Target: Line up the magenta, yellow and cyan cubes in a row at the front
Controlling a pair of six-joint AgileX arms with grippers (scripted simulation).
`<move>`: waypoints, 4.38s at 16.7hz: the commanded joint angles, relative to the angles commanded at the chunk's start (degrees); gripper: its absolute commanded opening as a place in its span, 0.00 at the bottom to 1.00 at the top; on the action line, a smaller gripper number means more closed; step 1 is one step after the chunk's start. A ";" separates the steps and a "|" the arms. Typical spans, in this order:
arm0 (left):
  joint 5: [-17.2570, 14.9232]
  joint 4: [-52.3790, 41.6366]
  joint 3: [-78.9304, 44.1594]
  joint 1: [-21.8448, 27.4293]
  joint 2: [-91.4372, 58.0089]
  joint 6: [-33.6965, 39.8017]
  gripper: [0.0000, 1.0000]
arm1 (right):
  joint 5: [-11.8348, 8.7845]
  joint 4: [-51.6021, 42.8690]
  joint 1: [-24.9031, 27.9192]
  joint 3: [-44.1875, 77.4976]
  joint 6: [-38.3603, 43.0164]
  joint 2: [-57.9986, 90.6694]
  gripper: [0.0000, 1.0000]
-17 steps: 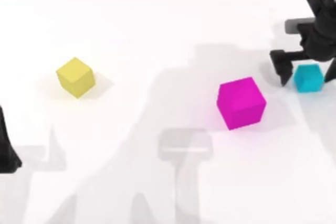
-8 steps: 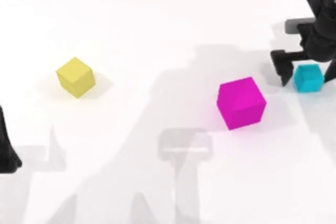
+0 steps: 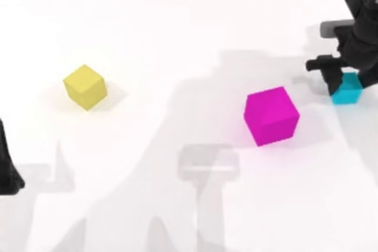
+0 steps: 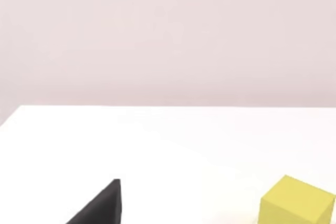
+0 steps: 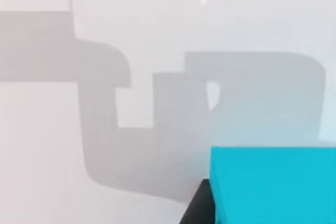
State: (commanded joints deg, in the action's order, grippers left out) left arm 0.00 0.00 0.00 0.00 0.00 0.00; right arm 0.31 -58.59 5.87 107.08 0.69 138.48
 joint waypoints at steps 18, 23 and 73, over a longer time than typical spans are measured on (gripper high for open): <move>0.00 0.00 0.00 0.00 0.00 0.00 1.00 | -0.03 -13.24 0.26 10.60 -0.02 -4.04 0.00; 0.00 0.00 0.00 0.00 0.00 0.00 1.00 | -0.06 -14.25 0.00 11.57 0.05 -4.33 0.00; 0.00 0.00 0.00 0.00 0.00 0.00 1.00 | 0.78 11.65 35.84 -41.75 40.83 -31.39 1.00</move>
State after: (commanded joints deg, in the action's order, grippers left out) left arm 0.00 0.00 0.00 0.00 0.00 0.00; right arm 1.09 -46.95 41.70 65.33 41.53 107.09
